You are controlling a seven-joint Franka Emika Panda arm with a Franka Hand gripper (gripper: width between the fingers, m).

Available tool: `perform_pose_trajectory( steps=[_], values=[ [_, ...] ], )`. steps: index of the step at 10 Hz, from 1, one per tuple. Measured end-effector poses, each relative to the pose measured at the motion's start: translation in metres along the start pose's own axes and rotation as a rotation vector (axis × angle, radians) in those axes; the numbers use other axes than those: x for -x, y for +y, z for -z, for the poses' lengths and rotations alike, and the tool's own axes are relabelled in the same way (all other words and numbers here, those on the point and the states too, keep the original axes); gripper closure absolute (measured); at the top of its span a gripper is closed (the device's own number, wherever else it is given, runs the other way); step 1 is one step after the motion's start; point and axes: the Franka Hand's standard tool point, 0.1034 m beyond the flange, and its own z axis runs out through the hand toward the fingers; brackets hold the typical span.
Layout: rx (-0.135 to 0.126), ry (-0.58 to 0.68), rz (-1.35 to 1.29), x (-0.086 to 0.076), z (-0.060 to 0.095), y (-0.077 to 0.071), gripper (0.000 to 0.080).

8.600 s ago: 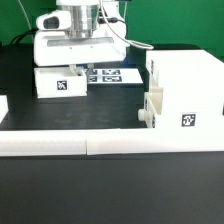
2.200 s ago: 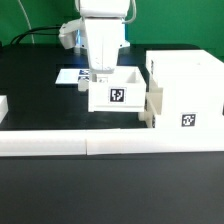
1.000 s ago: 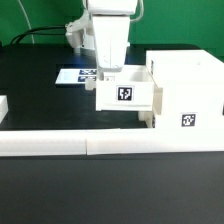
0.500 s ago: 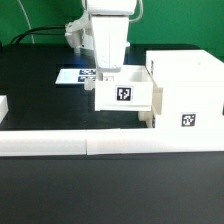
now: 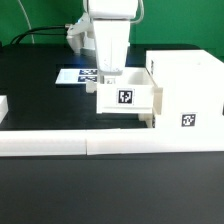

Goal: Assemble drawer

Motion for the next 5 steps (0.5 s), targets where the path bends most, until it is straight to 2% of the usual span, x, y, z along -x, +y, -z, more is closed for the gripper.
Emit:
perform_pose_trajectory(
  steps=[5],
  values=[
    [0.0,0.003,-0.013,-0.0045,0.0002,-0.0001,0.0757]
  ],
)
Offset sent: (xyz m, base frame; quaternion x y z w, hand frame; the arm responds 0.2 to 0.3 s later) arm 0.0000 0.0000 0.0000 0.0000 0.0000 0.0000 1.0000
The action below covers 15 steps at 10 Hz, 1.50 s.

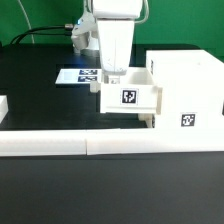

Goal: Assemble drawer

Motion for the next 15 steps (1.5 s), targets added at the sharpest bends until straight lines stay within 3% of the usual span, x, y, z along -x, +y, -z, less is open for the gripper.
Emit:
perform_pose_trajectory(
  steps=[15],
  values=[
    [-0.004,0.0,-0.001,-0.0086,0.0006,0.0007,0.0757]
  ],
)
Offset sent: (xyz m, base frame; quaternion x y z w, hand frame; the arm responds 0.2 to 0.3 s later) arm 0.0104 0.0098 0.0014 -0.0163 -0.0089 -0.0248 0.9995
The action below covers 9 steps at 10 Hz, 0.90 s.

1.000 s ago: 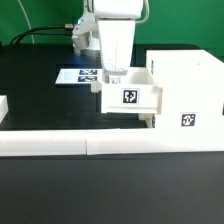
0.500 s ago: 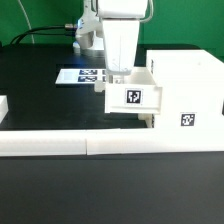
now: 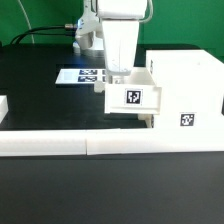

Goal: Assemble drawer

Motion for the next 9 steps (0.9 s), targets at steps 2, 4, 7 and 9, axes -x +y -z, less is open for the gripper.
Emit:
perform_pose_trajectory(
  steps=[2,4,7,9],
  values=[
    [0.001,0.001,0.012,-0.0071,-0.0007,0.0,0.0757],
    [0.001,0.002,0.011,-0.0066,-0.0009,0.0001,0.0757],
    [0.001,0.002,0.01,-0.0061,-0.0009,0.0001,0.0757],
    [0.001,0.003,0.017,-0.0093,-0.001,0.0001,0.0757]
  ],
)
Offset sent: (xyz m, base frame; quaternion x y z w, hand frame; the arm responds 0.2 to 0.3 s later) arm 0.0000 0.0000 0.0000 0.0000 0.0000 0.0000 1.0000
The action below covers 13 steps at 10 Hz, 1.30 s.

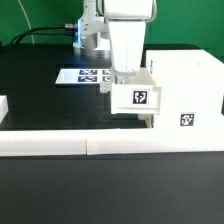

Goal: Assemble drawer

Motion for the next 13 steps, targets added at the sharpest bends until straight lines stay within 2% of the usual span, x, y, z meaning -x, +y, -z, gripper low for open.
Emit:
perform_pose_trajectory(
  steps=[3,6,7,8,9,11,12,13],
  values=[
    [-0.002,0.004,0.013,-0.0083,0.0001,-0.0005,0.0757],
    [-0.003,0.004,0.012,-0.008,-0.0001,-0.0007,0.0757],
    [-0.003,0.004,0.011,-0.0079,0.0,-0.0007,0.0676],
    [-0.004,0.004,0.011,-0.0079,-0.0001,-0.0008,0.0529],
    [-0.004,0.004,0.008,-0.0079,-0.0001,-0.0009,0.0529],
    [-0.004,0.004,0.007,-0.0078,-0.0001,-0.0009,0.0202],
    [-0.004,0.004,0.006,-0.0078,0.0001,-0.0012,0.0166],
    [0.0,0.003,-0.005,-0.0081,0.0028,-0.0014,0.0166]
  ],
)
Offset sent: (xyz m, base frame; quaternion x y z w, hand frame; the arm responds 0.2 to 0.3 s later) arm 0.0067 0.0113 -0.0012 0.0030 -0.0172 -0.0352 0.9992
